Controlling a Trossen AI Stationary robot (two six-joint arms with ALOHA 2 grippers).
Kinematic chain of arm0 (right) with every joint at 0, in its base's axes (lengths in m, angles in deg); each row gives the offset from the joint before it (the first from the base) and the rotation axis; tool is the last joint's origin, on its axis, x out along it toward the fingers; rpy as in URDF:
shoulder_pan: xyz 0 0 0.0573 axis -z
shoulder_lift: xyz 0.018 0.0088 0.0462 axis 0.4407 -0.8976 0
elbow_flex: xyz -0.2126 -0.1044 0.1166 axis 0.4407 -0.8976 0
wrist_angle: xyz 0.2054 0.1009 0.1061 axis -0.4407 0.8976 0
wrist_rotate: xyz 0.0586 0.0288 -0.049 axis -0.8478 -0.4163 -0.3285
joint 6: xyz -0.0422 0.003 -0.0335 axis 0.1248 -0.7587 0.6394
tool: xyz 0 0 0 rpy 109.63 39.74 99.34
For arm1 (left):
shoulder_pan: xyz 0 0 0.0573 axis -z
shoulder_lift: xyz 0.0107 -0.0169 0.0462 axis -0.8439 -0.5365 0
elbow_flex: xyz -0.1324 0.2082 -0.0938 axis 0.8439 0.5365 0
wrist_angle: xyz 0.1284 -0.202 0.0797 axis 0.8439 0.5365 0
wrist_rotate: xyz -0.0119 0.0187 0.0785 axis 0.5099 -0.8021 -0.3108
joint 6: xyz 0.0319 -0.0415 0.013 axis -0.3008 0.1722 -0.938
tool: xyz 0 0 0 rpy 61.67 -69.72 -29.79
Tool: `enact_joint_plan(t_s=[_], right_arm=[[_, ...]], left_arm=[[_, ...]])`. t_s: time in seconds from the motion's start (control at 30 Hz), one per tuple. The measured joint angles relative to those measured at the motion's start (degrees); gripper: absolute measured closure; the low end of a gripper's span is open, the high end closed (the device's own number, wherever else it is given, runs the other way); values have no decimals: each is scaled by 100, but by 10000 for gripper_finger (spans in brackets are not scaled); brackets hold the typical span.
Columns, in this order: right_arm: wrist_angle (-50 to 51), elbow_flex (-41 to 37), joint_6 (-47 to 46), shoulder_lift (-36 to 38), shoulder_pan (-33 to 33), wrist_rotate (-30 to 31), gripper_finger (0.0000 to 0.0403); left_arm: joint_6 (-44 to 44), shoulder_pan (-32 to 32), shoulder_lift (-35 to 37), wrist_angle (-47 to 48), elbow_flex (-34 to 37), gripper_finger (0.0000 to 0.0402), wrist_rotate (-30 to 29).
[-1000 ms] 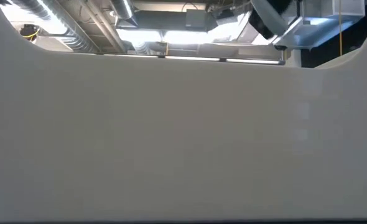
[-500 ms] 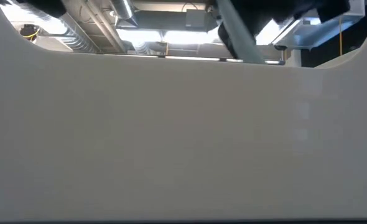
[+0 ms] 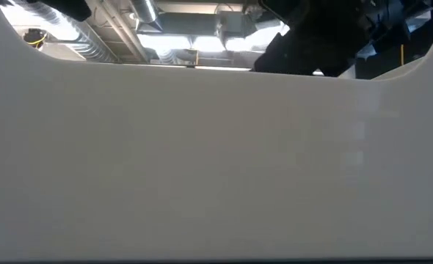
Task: Sort silverware by color (type)
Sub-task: Put the middle right blue spoon into the white bin, then put the top blue spoon into the white bin
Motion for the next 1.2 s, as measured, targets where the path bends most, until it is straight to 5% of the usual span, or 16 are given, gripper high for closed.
enact_joint_plan(t_s=[0.27, 0.6, 0.87, 1.2], right_arm=[[463, 63, 82, 471, -3, -289, 221], [1576, -53, 791, 1448, -621, 112, 215], [-541, -1383, 959, 1512, -1359, 511, 216], [-1781, -2567, 1029, 1519, -1079, 713, 216]], left_arm=[[-149, -39, 0, -59, 0, 276, 381], [20, -660, 229, 757, 0, 276, 939], [-6, -1596, 980, 2175, 0, 276, 897], [-1029, -3418, 1443, 3029, 356, 276, 895]])
